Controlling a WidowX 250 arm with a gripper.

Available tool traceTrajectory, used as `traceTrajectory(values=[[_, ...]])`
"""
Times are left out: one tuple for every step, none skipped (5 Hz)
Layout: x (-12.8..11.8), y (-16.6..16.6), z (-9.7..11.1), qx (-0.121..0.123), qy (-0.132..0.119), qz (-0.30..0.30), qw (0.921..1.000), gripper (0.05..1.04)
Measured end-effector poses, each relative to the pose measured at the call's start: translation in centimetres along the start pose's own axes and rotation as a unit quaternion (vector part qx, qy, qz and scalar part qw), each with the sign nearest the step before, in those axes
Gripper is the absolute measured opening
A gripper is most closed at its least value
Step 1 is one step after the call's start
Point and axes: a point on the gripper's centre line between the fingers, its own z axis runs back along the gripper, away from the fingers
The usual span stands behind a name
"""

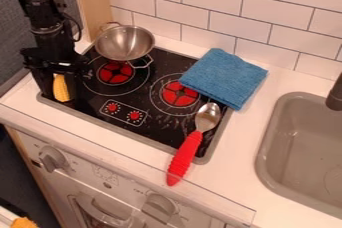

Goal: Move the yellow corn to the blue cloth

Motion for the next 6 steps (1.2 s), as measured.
traceTrajectory(values=[[0.0,-0.2,0.0,-0.006,-0.003,-0.006,1.0,0.612],[0.2,-3.2,3.2,-0.028,-0.036,-0.045,0.998,0.612],[0.9,-8.9,6.4,-0.062,-0.061,-0.126,0.9882,0.612],[2.7,-13.3,7.2,-0.074,-0.065,-0.192,0.9765,0.612],[5.2,-18.6,5.5,-0.078,-0.029,-0.225,0.9709,0.612],[6.9,-19.8,4.0,-0.07,-0.009,-0.237,0.969,0.612]])
